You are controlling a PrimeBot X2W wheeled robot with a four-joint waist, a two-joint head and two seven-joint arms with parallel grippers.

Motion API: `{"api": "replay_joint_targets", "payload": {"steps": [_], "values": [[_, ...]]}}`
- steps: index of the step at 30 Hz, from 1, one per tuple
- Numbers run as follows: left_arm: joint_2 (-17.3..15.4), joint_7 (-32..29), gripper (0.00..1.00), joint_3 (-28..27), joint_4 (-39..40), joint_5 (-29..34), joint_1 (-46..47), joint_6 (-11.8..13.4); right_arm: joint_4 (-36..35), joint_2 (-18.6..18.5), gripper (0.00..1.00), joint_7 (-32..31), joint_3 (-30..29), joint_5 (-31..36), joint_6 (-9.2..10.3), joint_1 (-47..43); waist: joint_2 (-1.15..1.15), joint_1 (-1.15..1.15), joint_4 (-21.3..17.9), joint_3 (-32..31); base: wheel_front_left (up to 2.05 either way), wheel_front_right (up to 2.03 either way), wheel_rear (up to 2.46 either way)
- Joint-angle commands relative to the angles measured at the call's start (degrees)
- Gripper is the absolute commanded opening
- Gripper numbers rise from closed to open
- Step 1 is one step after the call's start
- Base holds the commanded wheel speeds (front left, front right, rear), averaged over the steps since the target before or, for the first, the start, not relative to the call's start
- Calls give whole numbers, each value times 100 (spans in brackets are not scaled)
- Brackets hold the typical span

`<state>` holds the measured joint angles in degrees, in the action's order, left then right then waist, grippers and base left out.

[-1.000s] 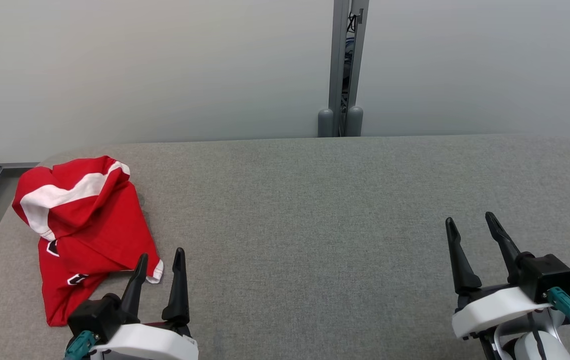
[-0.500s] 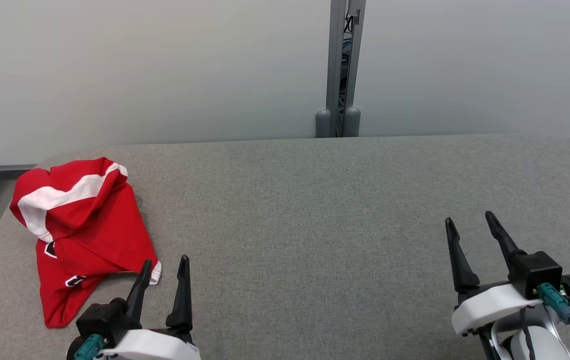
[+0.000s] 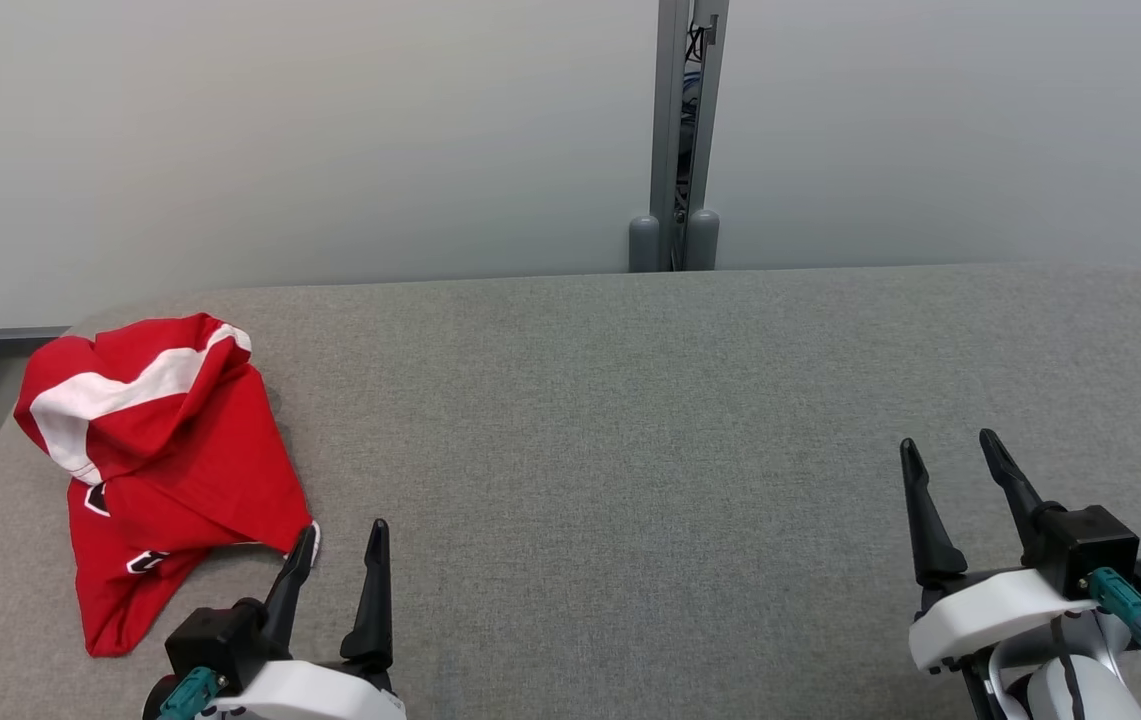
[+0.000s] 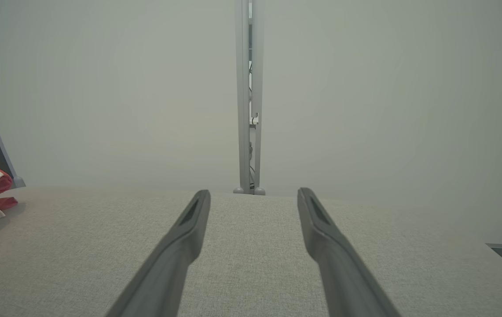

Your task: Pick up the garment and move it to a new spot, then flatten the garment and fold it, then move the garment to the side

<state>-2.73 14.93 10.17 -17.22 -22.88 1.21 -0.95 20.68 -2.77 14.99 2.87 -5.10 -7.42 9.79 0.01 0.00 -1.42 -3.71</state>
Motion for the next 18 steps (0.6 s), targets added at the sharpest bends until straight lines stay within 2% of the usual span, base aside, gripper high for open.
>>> {"api": "replay_joint_targets", "payload": {"steps": [1, 18], "values": [[-27, 32, 100, -15, -8, -21, 64, -5, 12, -25, 100, 32, -11, -41, -13, 29, -1, 0, -2, 6, 0, 0, 0], [-27, 32, 100, -14, -20, -17, 98, -46, 21, -25, 100, 32, -59, -115, -13, 45, -1, 0, 4, 20, 0, 0, 0]]}}
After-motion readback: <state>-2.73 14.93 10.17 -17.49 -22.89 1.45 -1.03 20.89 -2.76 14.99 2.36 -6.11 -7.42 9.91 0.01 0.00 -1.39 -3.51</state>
